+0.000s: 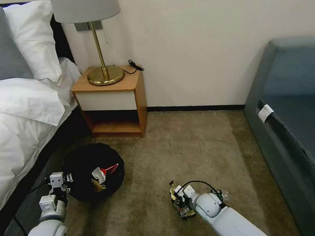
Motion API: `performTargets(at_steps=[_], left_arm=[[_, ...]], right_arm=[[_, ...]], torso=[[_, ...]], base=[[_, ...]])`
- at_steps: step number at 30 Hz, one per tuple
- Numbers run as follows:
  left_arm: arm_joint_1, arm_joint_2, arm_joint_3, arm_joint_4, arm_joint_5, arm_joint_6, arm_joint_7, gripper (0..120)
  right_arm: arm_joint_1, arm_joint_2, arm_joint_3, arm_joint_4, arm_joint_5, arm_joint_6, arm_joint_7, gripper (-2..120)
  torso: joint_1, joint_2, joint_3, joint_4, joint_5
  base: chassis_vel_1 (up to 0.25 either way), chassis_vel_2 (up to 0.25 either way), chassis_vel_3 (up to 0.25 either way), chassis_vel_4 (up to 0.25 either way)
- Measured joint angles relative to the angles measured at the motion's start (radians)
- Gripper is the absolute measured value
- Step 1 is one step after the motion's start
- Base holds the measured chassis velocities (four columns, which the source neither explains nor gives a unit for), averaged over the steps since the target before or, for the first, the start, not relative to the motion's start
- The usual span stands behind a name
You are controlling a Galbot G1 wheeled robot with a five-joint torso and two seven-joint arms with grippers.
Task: Pick up the trash bin, then pick up the garbage on the floor and place it into the trash bin.
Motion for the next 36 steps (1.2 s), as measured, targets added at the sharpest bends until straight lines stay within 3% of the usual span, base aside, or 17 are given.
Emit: performTargets(at_steps=[1,8,10,22,36], left_arm=[[0.0,0.001,0.001,0.001,0.0,-0.001,0.0,4],[0.0,0.006,0.0,-0.002,0.0,-0.001,0.0,4],[0.002,0.006,-0.001,-0.006,-0.001,-0.001,0.0,4],[0.017,0.004,0.001,-0.018,0.001,0.002,-0.002,4],[0.024,-0.004,0.012,-0.025,0.009,-0.001,-0.005,4]], right_arm=[[0.0,-0.001,0.004,-0.001,-0.005,0.012,-0.004,33],[-0.002,-0.001,0.011,-0.004,-0.01,0.031,-0.011,14],[-0.005,-0.001,0.017,0.0,-0.011,0.037,-0.013,1],[-0.001,0.001,0.062,0.038,-0.013,0.106,-0.018,0],[0.047,0.038,0.074,0.131,0.019,0.326,0.093,0]], torso=[[0.0,0.0,0.0,-0.0001,-0.0002],[0.0,0.0,0.0,-0.0001,-0.0002],[0.0,0.0,0.0,-0.0001,-0.0002],[0.0,0.0,0.0,0.0,-0.0001],[0.0,0.0,0.0,-0.0001,-0.0003]], base=[[0.0,0.0,0.0,0.0],[0.0,0.0,0.0,0.0],[0.0,0.0,0.0,0.0],[0.0,0.0,0.0,0.0],[0.0,0.0,0.0,0.0]])
